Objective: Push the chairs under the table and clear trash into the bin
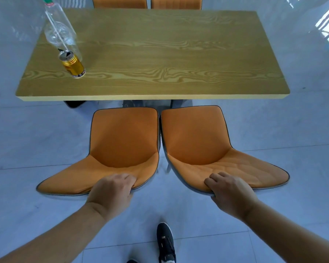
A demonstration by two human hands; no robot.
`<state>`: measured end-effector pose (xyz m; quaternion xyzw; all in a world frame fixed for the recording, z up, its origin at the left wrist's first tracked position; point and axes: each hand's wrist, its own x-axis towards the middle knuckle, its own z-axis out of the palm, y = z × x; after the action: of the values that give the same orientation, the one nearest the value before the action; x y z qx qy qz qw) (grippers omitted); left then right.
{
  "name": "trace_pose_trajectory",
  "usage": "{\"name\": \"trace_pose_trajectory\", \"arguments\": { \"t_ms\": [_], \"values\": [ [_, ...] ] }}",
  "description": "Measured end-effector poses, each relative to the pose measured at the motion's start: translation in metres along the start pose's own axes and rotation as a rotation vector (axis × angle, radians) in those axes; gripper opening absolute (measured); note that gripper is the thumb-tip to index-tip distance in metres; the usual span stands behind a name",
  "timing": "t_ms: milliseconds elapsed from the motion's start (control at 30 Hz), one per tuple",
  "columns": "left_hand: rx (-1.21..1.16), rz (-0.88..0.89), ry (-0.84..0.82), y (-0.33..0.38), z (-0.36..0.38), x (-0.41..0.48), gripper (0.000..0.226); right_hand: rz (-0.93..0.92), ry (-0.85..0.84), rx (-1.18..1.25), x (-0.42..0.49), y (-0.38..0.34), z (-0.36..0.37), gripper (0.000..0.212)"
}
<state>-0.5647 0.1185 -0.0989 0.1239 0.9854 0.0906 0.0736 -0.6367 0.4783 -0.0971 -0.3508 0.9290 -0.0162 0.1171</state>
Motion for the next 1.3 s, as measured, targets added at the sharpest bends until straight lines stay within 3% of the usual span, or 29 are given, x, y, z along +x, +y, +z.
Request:
{"name": "trace_pose_trajectory", "arguments": {
  "t_ms": [133, 233, 300, 400, 700, 833, 1067, 1300],
  "values": [
    [0.010, -0.095, -0.094, 0.005, -0.005, 0.002, 0.043, 0.071, -0.109, 0.004, 0.001, -0.004, -0.007, 0.028],
    [-0.201, -0.270, -0.231, 0.004, -0.022, 0.008, 0.073, 0.344, -0.218, 0.234, 0.012, -0.015, -0.023, 0.070],
    [-0.397, -0.405, -0.217, -0.003, -0.046, 0.011, 0.090, 0.517, -0.095, 0.467, 0.028, -0.027, -0.042, 0.087],
    [-0.383, -0.506, -0.027, -0.036, -0.097, 0.016, 0.099, 0.537, 0.187, 0.446, 0.074, -0.054, -0.089, 0.087],
    [-0.212, -0.433, 0.393, -0.210, -0.284, -0.024, 0.104, 0.209, 0.509, 0.384, 0.245, -0.211, -0.251, 0.094],
    [-0.190, -0.402, 0.486, -0.300, -0.345, -0.063, 0.105, 0.181, 0.605, 0.389, 0.311, -0.311, -0.295, 0.093],
    [-0.211, -0.339, 0.439, -0.426, -0.391, -0.114, 0.108, 0.299, 0.653, 0.438, 0.374, -0.429, -0.308, 0.092],
    [-0.237, -0.239, 0.330, -0.506, -0.402, -0.066, 0.110, 0.545, 0.672, 0.506, 0.425, -0.429, -0.302, 0.094]
  ]
}}
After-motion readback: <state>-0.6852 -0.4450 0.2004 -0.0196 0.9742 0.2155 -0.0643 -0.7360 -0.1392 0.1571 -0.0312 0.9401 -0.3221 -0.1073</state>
